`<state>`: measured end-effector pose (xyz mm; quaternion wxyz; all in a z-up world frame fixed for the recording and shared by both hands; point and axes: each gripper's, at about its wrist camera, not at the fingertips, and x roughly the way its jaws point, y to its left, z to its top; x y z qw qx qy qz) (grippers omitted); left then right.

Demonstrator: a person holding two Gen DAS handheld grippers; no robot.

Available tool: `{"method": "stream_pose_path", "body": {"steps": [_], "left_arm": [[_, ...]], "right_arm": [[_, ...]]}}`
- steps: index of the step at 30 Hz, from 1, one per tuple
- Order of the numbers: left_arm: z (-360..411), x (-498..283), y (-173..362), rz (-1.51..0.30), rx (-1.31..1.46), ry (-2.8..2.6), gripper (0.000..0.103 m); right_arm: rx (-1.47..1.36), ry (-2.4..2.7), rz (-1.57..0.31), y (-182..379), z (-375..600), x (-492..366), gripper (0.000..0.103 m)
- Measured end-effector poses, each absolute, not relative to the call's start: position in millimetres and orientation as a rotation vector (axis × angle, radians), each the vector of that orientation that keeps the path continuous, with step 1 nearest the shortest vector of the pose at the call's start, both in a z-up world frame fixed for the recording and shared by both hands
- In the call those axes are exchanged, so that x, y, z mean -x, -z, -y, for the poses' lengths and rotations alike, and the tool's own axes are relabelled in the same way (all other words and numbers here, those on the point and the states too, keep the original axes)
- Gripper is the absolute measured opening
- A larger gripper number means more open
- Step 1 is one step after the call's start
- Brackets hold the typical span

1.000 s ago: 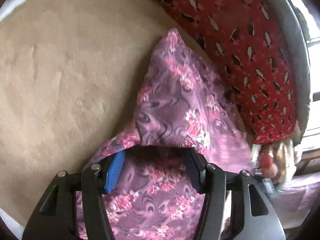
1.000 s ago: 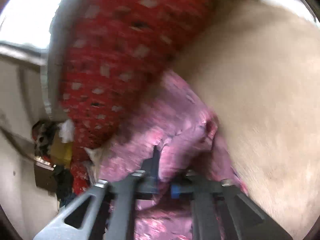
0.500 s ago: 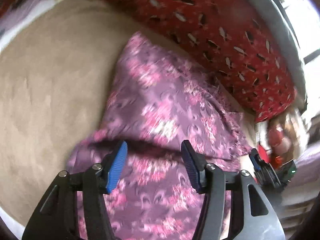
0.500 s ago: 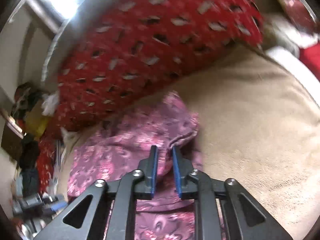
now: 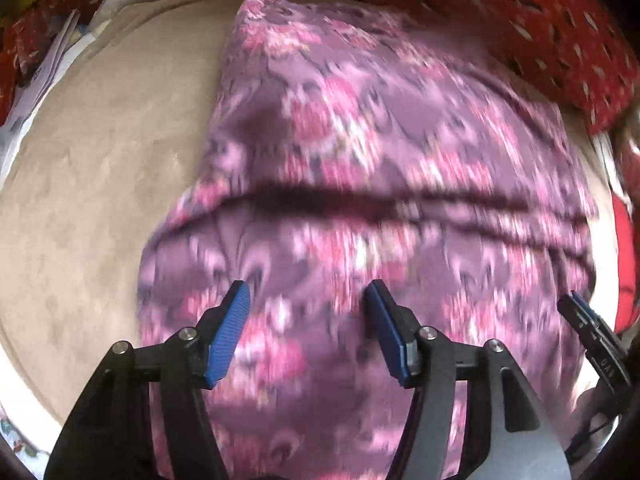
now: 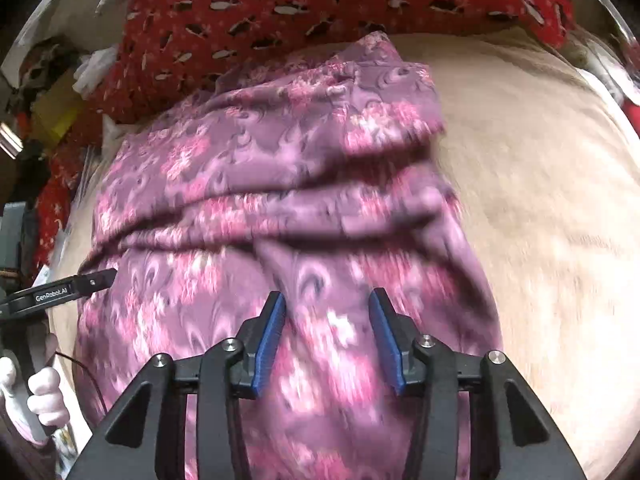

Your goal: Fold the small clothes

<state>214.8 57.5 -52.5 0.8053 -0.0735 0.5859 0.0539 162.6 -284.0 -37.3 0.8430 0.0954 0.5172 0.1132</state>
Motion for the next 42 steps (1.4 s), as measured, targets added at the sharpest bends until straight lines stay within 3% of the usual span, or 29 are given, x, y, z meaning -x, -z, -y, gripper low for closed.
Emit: {"method": "stream_pose_path", "body": {"steps": [9, 20, 31, 37, 40, 41, 42], "left_arm": [[-91.8, -132.7, 47.2, -1.34, 0.293, -0.046, 0.06], [-185.1, 1.4, 60.9, -1.387, 0.51, -0.011, 0.06], [-128.0, 16.5, 83.7, -1.477, 0.426, 0.174, 0.06], [-125.2, 20.8, 102.6, -1.534, 0.422, 0.174, 0.06], [-113.4, 24.1, 103.0, -1.525, 0.403, 0.179, 0.06], [-119.0, 28.5, 99.3, -1.518, 0.405, 0.187, 0.058], [-118.0, 30.7, 96.4, -1.501, 0.411, 0.198, 0.043]], "right_arm": [[-0.17, -0.227, -1.215, 31.5, 302.2, -71.8, 0.046], [-0.235, -0.052, -1.115, 29.9, 388.3, 34.7, 0.047], [-0.586, -0.301, -1.137, 54.1, 410.1, 49.7, 0.055], [-0.514, -0.353, -1.203, 66.3, 388.5, 46.7, 0.055], [-0.48, -0.394, -1.211, 65.8, 378.9, 47.9, 0.043], [-0.485, -0.411, -1.214, 66.2, 377.0, 46.8, 0.022], [-0.487, -0.436, -1.223, 66.6, 374.1, 46.2, 0.01]]}}
